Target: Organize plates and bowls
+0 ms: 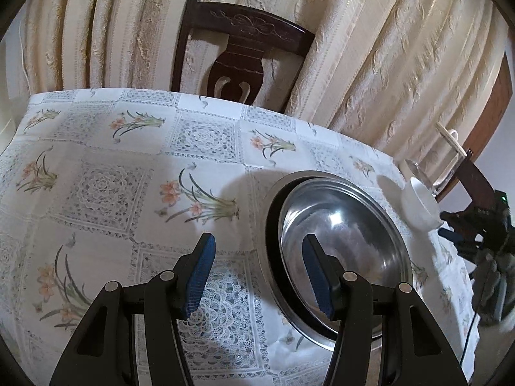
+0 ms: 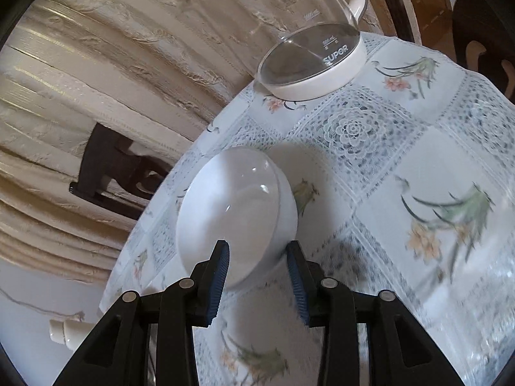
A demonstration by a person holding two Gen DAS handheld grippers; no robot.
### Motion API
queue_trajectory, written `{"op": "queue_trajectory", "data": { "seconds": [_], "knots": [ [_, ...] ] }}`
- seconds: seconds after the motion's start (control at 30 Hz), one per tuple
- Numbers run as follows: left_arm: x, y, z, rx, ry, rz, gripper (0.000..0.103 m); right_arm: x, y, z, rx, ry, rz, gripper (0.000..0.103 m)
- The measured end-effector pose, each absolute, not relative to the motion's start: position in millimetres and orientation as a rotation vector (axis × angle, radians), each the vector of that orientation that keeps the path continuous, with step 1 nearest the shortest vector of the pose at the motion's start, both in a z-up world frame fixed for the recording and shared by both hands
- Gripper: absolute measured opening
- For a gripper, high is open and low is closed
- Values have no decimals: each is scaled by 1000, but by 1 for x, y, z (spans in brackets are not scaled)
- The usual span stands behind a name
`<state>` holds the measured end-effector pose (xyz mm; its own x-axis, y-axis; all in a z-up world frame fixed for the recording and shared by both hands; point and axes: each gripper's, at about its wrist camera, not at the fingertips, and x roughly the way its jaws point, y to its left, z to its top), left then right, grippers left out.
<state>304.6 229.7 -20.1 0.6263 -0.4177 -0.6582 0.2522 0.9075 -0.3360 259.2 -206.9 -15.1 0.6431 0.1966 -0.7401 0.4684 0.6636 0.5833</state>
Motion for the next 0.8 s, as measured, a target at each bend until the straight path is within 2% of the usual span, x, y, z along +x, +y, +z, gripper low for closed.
{"op": "queue_trajectory", "data": {
  "seconds": [0.4, 0.63, 0.8],
  "knots": [
    [308, 226, -29, -226, 839, -392, 57, 271, -210, -27, 819, 925, -191, 35],
    [308, 226, -29, -228, 835, -393, 57, 274, -210, -28, 844, 935, -120, 26],
    [308, 227, -30, -230, 841, -388, 57, 273, -200, -33, 899, 962, -39, 25]
  ]
}}
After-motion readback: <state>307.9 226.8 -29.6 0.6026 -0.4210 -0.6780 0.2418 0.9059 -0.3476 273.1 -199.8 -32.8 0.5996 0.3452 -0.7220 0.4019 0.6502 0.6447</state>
